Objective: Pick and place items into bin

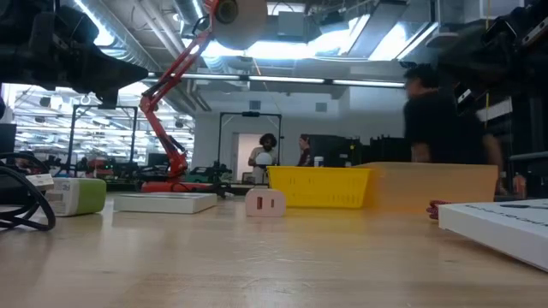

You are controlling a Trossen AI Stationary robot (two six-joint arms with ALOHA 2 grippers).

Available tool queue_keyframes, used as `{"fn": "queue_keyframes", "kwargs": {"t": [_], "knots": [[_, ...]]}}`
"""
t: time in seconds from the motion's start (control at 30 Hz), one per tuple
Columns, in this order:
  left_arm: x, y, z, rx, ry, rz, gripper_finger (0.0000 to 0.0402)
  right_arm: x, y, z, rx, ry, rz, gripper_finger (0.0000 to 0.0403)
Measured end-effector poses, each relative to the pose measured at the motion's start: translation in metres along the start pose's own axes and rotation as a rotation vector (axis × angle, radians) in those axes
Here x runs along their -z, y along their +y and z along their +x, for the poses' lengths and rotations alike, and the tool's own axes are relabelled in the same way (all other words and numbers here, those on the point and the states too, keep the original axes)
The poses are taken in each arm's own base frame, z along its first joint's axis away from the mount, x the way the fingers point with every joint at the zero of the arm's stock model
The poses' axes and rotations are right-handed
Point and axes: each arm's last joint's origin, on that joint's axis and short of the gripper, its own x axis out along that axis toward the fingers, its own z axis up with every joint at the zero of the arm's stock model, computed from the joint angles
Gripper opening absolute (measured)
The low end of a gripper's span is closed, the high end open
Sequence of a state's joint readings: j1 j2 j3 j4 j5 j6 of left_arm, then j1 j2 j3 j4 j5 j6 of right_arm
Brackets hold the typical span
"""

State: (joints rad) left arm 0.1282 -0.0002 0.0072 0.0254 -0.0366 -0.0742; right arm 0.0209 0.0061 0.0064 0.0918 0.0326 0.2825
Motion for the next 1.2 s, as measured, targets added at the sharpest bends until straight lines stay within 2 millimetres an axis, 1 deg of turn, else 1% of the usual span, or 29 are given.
{"fn": "queue_keyframes", "kwargs": {"t": [0.9, 1.07, 1.2], "knots": [[0.0, 0.0, 0.0, 0.0, 0.0, 0.007, 0.0006, 0.0, 0.0, 0.0, 0.0, 0.0, -0.004, 0.0], [-0.0001, 0.0012, 0.0, -0.038, 0.0, 0.19, 0.0006, -0.0005, 0.0001, 0.0, -0.001, -0.005, -0.002, 0.0], [-0.0002, 0.0012, 0.0, -0.038, 0.001, 0.247, 0.0006, -0.0014, 0.0004, 0.0, -0.004, -0.014, -0.002, 0.0]]}}
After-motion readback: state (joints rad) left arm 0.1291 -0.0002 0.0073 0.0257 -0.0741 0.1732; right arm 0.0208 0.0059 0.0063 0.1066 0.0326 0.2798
